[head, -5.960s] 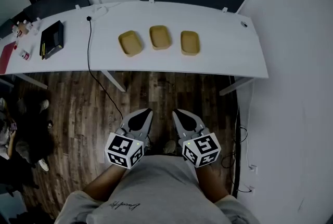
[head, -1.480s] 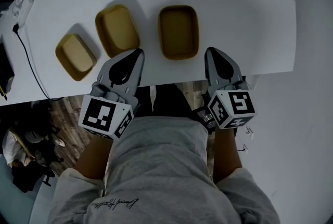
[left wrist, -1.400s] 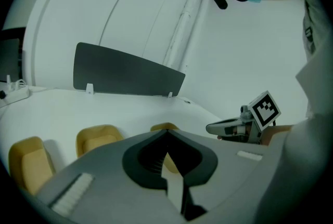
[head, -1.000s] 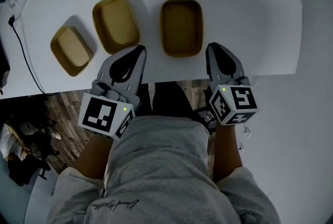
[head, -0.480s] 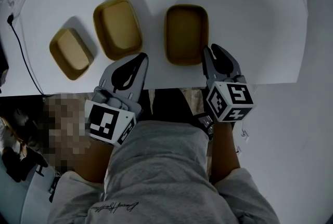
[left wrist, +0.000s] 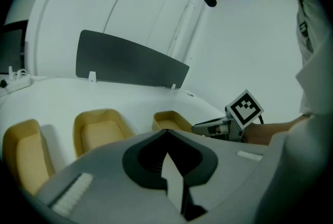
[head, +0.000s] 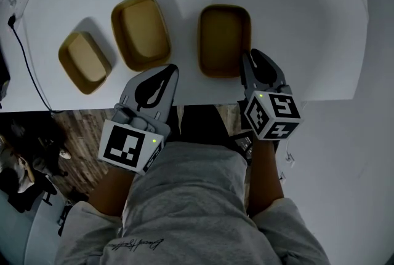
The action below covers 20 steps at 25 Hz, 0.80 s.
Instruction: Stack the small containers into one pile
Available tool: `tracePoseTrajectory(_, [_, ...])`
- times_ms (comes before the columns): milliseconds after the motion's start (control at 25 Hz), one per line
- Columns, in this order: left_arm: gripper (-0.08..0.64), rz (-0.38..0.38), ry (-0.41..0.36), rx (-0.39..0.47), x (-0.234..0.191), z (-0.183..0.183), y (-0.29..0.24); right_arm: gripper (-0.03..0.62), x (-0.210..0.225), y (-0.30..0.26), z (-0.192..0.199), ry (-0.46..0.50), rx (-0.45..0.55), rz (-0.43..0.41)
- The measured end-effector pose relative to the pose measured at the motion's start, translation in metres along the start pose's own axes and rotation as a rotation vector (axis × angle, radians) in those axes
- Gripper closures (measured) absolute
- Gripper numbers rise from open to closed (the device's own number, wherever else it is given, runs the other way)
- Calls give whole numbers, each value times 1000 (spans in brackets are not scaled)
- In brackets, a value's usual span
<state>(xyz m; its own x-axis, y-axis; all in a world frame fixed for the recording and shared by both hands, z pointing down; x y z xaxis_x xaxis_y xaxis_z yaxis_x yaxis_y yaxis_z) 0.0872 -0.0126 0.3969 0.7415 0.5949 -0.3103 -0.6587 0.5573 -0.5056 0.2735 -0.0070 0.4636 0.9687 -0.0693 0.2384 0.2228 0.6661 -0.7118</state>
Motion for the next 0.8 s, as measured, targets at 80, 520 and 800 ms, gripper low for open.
tracePoseTrajectory(80, [558, 0, 2, 1, 0, 0, 0, 495, 0, -2, 1, 0, -11, 8])
tracePoseTrajectory(520, [558, -8, 11, -2, -1, 2, 2, 554, 5, -3, 2, -11, -29, 42])
tracePoseTrajectory(800, [558, -13, 19, 1, -2, 4, 6, 557, 4, 1, -1, -27, -18, 40])
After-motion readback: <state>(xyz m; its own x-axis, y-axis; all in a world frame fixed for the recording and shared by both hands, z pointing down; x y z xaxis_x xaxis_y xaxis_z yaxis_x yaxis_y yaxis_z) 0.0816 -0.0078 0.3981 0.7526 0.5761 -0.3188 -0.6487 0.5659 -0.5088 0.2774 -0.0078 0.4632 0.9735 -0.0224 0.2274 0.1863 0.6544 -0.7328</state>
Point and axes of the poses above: the fingertips, and each gripper's own axes: y backward along the fingers, x to its right, z out of its underside, the point moved 2 cm from there along y, backward along the fingers, and after that the axes turned 1 degree about x, right-handed, at the moved point
